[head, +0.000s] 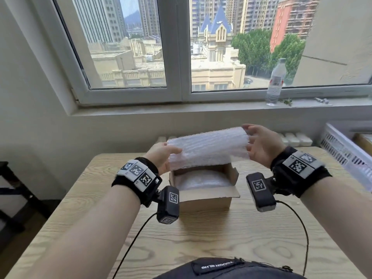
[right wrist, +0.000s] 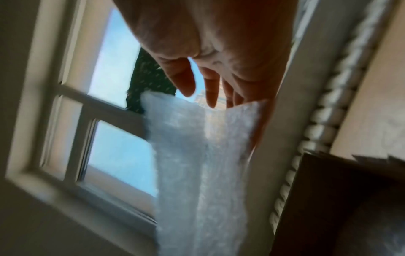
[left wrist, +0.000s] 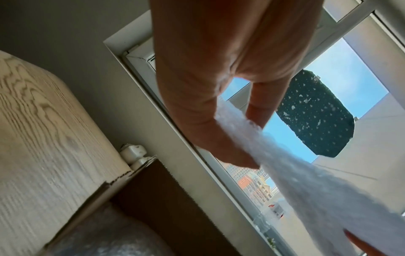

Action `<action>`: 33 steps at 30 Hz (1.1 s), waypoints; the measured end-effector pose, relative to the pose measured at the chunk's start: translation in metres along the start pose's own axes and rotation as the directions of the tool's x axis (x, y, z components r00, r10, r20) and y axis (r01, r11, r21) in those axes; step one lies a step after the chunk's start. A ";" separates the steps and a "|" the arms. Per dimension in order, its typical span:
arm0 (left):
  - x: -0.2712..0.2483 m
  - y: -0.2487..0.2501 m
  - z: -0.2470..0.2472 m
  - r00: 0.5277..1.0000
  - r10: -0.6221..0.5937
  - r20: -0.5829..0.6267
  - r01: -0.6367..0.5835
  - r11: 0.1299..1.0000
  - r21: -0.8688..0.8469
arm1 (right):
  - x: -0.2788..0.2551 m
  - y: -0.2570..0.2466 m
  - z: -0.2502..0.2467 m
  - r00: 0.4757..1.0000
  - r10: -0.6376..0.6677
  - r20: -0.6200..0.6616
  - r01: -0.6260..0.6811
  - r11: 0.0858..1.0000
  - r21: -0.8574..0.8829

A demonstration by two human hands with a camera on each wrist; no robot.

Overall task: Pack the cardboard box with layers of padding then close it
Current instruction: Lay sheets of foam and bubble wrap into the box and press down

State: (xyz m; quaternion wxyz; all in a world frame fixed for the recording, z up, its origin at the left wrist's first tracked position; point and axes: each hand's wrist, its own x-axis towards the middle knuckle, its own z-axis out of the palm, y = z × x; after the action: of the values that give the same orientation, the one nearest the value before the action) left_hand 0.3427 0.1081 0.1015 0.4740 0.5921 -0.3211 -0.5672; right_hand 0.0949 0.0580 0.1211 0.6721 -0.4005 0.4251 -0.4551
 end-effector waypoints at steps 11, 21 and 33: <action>0.019 -0.046 0.017 0.931 0.310 -0.193 -0.028 0.589 0.808 | 0.029 0.077 0.014 0.991 -0.135 -0.010 0.033 0.310 -0.950; 0.032 -0.102 0.046 0.968 0.100 0.229 -0.228 -0.013 0.973 | 0.044 0.119 0.018 0.999 -0.051 0.004 0.005 0.033 -0.999; 0.046 -0.118 0.042 0.968 -0.089 0.235 -0.243 -0.091 0.966 | 0.032 0.151 0.030 0.988 0.123 0.095 0.106 -0.085 -0.991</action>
State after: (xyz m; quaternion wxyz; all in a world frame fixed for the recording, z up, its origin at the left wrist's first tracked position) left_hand 0.2904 0.0985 -0.0211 -0.1242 0.6600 -0.7187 -0.1799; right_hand 0.1709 0.0718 -0.0160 0.1924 -0.7969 0.5710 0.0426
